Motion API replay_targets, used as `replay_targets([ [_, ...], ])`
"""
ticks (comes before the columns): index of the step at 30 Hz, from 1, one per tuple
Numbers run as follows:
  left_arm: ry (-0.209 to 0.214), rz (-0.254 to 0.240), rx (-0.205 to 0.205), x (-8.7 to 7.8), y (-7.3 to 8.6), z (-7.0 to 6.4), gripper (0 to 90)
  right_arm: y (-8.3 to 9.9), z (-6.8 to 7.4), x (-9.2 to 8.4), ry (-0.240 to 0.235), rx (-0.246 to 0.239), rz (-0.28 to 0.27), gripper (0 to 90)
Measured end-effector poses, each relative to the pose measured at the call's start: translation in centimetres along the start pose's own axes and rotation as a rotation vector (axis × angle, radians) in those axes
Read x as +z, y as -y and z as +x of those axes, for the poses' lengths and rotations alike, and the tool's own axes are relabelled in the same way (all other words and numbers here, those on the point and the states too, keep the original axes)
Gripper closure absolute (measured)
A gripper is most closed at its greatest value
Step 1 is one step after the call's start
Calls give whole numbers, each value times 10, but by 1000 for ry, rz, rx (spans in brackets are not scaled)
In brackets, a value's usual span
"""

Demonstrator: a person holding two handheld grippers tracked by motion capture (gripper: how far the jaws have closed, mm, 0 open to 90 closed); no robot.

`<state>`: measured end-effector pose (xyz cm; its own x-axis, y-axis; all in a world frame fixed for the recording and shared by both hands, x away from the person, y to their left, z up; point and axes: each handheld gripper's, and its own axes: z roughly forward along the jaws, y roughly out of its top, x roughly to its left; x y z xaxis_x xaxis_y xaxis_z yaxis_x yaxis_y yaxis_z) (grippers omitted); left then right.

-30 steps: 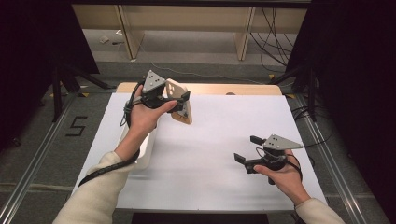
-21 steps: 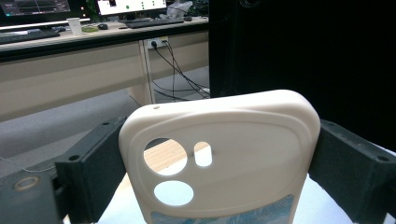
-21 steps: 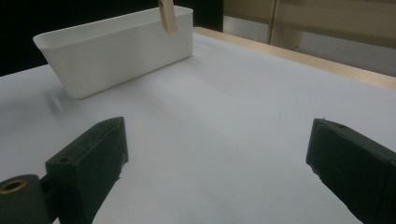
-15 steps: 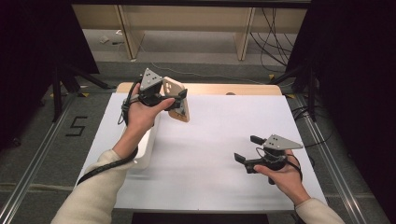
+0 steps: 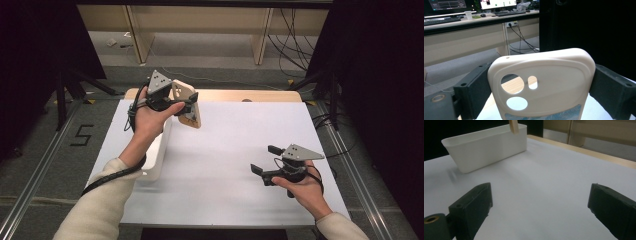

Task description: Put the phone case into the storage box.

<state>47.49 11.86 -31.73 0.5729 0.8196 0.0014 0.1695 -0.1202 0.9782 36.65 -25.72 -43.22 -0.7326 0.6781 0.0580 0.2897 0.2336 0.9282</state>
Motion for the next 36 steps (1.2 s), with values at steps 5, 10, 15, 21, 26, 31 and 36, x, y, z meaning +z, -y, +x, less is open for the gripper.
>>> replay_targets([
  [5,-6,-1,0,0,-1,2,94,0,0,0,-1,0,1,66],
  [10,-16,-5,0,-2,-3,6,94,0,0,0,1,1,-1,66],
  [15,-22,-6,1,-3,-4,7,94,0,0,0,-1,2,1,66],
  [21,-36,-14,-5,-4,-5,12,94,0,0,0,-2,1,1,66],
  [26,-45,-13,-7,-4,-6,15,94,1,0,1,-3,3,6,67],
  [31,-58,-11,2,-5,-8,18,94,0,0,0,-3,3,5,68],
  [36,-70,-14,-6,-7,-7,22,94,0,0,0,-4,2,3,69],
])
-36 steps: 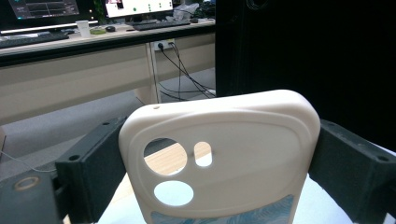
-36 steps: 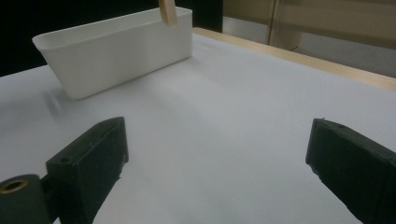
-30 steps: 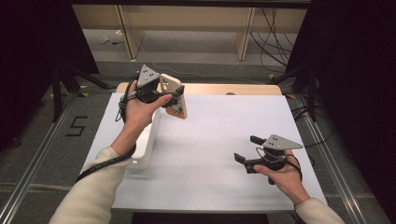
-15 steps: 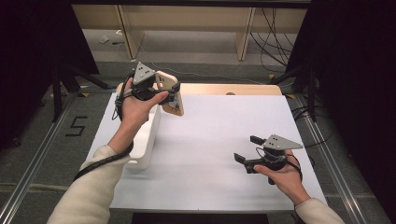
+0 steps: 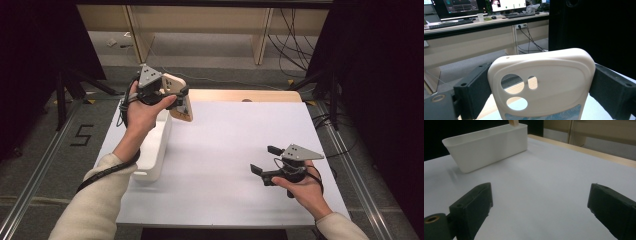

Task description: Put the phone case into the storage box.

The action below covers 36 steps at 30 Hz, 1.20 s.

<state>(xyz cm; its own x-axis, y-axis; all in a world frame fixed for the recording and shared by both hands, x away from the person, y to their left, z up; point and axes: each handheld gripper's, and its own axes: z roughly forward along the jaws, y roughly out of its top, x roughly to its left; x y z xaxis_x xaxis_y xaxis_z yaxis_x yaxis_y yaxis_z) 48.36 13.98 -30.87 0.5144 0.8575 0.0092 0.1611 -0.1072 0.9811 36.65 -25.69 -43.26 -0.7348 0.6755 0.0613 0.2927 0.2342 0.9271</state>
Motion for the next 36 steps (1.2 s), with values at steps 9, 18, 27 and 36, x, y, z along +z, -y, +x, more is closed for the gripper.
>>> replay_targets([
  [9,-19,3,-5,-3,1,8,93,0,0,0,1,3,-1,69],
  [18,-36,6,-1,-4,0,15,93,0,0,0,3,2,2,71],
  [27,-59,6,-3,-8,1,23,93,0,0,0,4,3,0,72],
  [36,-75,7,0,-11,1,30,94,0,0,0,4,4,-2,73],
])
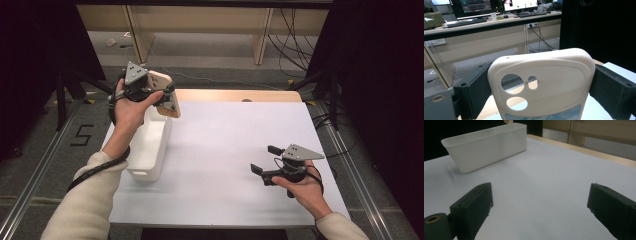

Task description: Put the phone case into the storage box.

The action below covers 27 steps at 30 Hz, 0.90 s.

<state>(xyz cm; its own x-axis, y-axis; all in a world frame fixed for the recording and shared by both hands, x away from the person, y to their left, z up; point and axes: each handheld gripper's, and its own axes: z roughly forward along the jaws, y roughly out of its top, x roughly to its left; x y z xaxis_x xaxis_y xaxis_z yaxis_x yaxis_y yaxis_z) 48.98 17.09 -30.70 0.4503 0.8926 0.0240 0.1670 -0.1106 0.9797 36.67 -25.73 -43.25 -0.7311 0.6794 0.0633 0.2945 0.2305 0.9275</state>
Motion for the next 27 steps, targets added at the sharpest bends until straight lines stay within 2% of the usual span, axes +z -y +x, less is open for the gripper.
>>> replay_targets([
  [11,-22,6,-2,-3,1,11,94,0,0,0,0,0,0,73],
  [27,-38,17,-3,-2,4,17,94,0,-1,0,1,3,-4,75],
])
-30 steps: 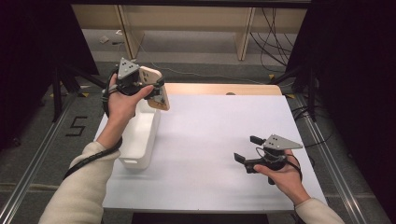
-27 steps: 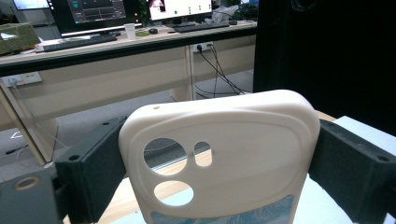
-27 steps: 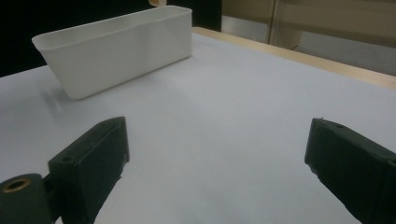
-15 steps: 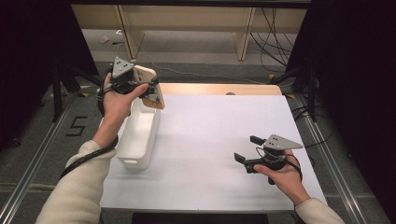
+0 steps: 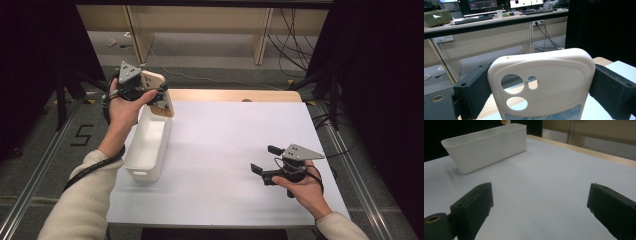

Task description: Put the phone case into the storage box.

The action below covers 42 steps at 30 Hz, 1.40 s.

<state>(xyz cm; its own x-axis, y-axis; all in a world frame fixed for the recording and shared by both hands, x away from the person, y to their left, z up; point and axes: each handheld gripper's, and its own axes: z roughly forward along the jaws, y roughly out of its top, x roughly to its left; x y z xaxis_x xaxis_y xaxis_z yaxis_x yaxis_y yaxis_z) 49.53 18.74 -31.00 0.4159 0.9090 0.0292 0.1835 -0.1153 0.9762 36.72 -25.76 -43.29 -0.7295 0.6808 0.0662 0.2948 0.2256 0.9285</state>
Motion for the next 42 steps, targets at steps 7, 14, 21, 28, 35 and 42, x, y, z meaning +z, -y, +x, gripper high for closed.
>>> replay_targets([
  [7,-9,4,-2,1,1,3,94,0,0,0,-1,0,0,75],
  [14,-11,7,-10,3,2,5,93,0,0,0,-1,1,0,76],
  [21,-13,11,-8,5,2,7,93,0,0,0,0,0,0,76],
  [28,-25,14,-9,7,4,11,93,0,-1,0,0,0,0,76],
  [35,-33,19,-13,9,4,14,93,0,-1,0,-1,0,0,76],
  [42,-43,22,-14,11,4,18,93,0,-1,0,0,-3,4,76],
])
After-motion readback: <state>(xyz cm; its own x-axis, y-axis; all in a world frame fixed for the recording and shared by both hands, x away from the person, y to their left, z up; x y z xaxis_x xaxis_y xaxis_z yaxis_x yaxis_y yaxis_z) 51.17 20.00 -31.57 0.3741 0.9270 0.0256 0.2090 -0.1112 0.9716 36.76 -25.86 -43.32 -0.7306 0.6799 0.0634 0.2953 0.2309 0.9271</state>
